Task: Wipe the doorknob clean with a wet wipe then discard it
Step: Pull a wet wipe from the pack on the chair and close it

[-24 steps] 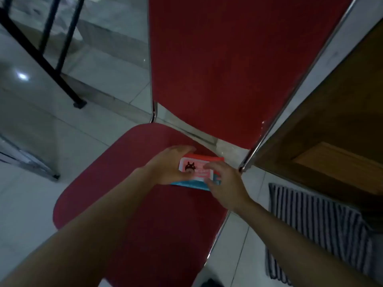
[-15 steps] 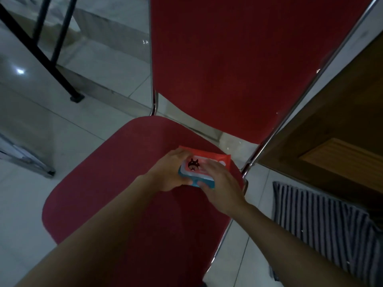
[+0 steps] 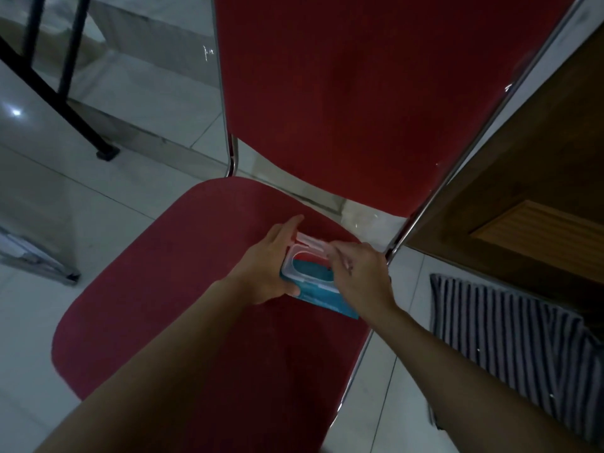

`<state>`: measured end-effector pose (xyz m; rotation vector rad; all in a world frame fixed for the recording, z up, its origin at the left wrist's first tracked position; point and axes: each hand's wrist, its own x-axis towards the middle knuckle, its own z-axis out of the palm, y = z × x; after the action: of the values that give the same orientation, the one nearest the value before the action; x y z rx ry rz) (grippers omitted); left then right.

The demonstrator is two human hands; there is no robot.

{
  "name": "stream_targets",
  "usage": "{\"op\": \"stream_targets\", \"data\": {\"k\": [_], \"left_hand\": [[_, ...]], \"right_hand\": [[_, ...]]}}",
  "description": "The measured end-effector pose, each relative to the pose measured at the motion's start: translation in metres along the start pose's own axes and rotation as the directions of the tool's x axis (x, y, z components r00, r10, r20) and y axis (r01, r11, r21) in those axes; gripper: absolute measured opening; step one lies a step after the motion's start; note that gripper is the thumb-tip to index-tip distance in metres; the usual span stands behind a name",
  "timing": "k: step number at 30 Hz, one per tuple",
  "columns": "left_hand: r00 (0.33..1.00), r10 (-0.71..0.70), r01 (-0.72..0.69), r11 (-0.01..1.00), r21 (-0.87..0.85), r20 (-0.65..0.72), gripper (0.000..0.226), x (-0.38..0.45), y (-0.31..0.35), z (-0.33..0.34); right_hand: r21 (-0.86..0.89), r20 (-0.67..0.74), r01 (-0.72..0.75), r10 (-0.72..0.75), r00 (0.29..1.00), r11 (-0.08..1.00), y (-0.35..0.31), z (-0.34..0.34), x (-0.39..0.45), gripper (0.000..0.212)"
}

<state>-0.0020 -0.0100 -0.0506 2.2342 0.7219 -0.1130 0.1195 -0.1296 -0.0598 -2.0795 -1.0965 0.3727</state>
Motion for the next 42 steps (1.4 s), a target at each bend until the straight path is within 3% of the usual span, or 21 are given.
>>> {"op": "stream_targets", "data": {"k": [3,9,13,17,22,29,33,36,39,42], "left_hand": [[1.0,0.014,-0.014,0.999,-0.039,-0.017,0.103,-0.002,0.0,0.0],[0.994,0.1,-0.106,0.979,0.176,0.04,0.083,0.001,-0.001,0.004],[0.994,0.01,0.004,0.992,0.124,-0.108,0.06,0.005,0.007,0.018],[0.94,-0.079,0.127,0.984,0.126,-0.332,0.058,0.007,0.021,0.042],[0.908,-0.146,0.213,0.968,0.131,-0.393,0.067,0.011,0.03,0.053],[0.864,-0.102,0.104,0.994,-0.024,-0.492,0.012,0.004,0.017,0.038],[0.898,-0.043,0.008,0.997,-0.082,-0.438,0.028,0.003,0.004,0.028],[0.931,-0.005,-0.004,1.0,-0.025,-0.365,0.042,0.006,-0.001,0.023],[0.954,0.017,-0.014,1.0,0.011,-0.298,0.044,0.01,-0.006,0.021],[0.961,0.021,-0.016,1.0,0.02,-0.276,0.043,0.013,-0.008,0.021]], "right_hand": [[0.114,-0.051,-0.112,0.118,0.992,0.987,0.004,-0.005,0.005,0.02],[0.171,-0.22,-0.19,0.226,0.949,0.967,0.015,-0.004,0.006,0.013],[0.215,-0.25,-0.188,0.24,0.938,0.958,0.017,-0.002,-0.002,0.02],[0.193,-0.202,-0.126,0.165,0.965,0.973,0.022,0.004,-0.015,0.016],[0.103,-0.185,-0.079,0.097,0.978,0.992,0.028,0.007,-0.022,0.009],[0.074,-0.179,-0.04,0.052,0.982,0.996,0.026,0.007,-0.023,0.01],[0.073,-0.131,-0.03,0.039,0.991,0.997,0.024,0.005,-0.021,0.025],[0.058,-0.129,-0.063,0.07,0.989,0.996,0.023,0.006,-0.018,0.035],[-0.017,-0.098,-0.025,0.023,0.995,1.0,0.017,0.007,-0.013,0.029],[-0.085,0.017,0.044,-0.042,0.999,0.995,0.007,0.007,-0.01,0.016]]}}
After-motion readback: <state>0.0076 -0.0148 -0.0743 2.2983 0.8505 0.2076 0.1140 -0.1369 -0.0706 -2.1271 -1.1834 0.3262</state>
